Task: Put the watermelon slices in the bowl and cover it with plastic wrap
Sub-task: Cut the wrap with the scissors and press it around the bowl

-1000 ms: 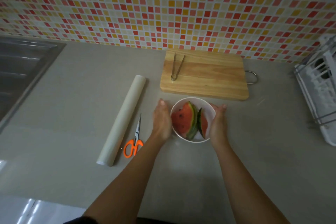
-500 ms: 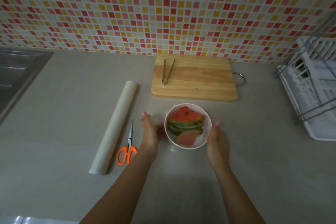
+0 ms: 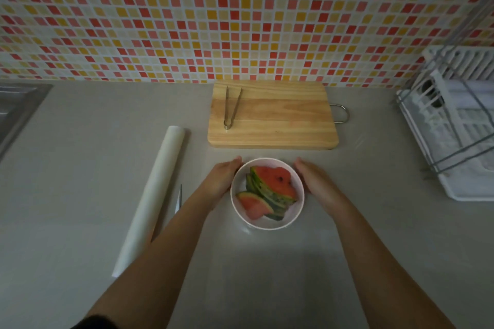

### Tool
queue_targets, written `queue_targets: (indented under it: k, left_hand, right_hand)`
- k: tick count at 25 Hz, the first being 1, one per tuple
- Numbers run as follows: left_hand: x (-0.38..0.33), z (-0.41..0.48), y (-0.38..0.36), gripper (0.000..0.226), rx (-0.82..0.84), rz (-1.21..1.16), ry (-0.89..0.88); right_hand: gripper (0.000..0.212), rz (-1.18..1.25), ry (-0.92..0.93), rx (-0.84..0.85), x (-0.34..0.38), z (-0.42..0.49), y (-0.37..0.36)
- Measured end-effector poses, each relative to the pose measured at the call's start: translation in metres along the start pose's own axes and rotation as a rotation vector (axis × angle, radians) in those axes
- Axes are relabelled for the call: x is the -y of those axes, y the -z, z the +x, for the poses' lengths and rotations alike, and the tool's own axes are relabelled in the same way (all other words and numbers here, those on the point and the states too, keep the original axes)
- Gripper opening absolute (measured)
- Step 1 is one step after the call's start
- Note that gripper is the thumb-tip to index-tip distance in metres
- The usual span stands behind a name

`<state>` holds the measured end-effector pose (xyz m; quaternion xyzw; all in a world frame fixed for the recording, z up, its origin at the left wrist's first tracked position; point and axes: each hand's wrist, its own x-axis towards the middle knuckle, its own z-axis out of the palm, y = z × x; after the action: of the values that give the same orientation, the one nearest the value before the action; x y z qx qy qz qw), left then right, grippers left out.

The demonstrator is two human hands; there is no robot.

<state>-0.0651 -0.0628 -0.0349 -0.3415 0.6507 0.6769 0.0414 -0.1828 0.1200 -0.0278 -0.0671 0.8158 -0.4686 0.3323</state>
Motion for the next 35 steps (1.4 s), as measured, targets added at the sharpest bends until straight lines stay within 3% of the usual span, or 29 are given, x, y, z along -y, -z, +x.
queue_targets:
  k: [2, 4, 6, 9, 11, 14, 16, 18, 20, 26, 32, 35]
  left_hand:
    - [-0.017, 0.009, -0.001, 0.039, 0.015, 0.063, 0.051]
    - [-0.029, 0.019, -0.004, 0.030, 0.073, 0.038, 0.109]
    - [-0.038, 0.022, -0.007, 0.019, 0.173, -0.055, 0.156]
    - [-0.039, 0.023, -0.009, 0.031, 0.200, -0.152, 0.240]
    - [-0.037, 0.023, -0.013, 0.032, 0.156, -0.175, 0.253]
    - [-0.037, 0.022, -0.021, 0.012, 0.041, -0.138, 0.221]
    - [-0.036, 0.022, -0.024, 0.021, -0.037, -0.100, 0.193]
    - [-0.034, 0.022, -0.025, 0.013, -0.096, -0.106, 0.201]
    - [-0.033, 0.018, -0.027, 0.010, -0.117, -0.136, 0.213]
    - [-0.036, 0.016, -0.033, 0.040, -0.126, -0.386, 0.217]
    - [-0.036, 0.023, -0.031, 0.032, -0.166, -0.304, 0.201]
    - [-0.032, 0.023, -0.028, 0.023, -0.175, -0.319, 0.221]
  right_hand:
    - [0.038, 0.095, -0.077, 0.112, 0.019, 0.010, -0.001]
    - [0.008, 0.168, -0.099, 0.102, 0.027, 0.020, -0.005]
    - [0.022, 0.260, -0.162, 0.050, 0.029, 0.023, -0.009]
    - [0.019, 0.350, -0.213, 0.077, 0.027, 0.026, -0.014]
    - [0.018, 0.335, -0.228, 0.063, 0.024, 0.026, -0.016]
    - [0.018, 0.335, -0.209, 0.001, 0.021, 0.026, -0.018]
    - [0.016, 0.346, -0.213, -0.016, 0.020, 0.028, -0.019]
    - [0.014, 0.359, -0.250, -0.039, 0.021, 0.031, -0.021]
    - [0.017, 0.338, -0.304, -0.069, 0.023, 0.032, -0.024]
    - [0.038, 0.388, -0.218, -0.026, 0.015, 0.026, -0.026]
    - [0.048, 0.449, -0.327, -0.060, 0.022, 0.038, -0.032]
    - [0.043, 0.487, -0.280, -0.053, 0.017, 0.031, -0.021]
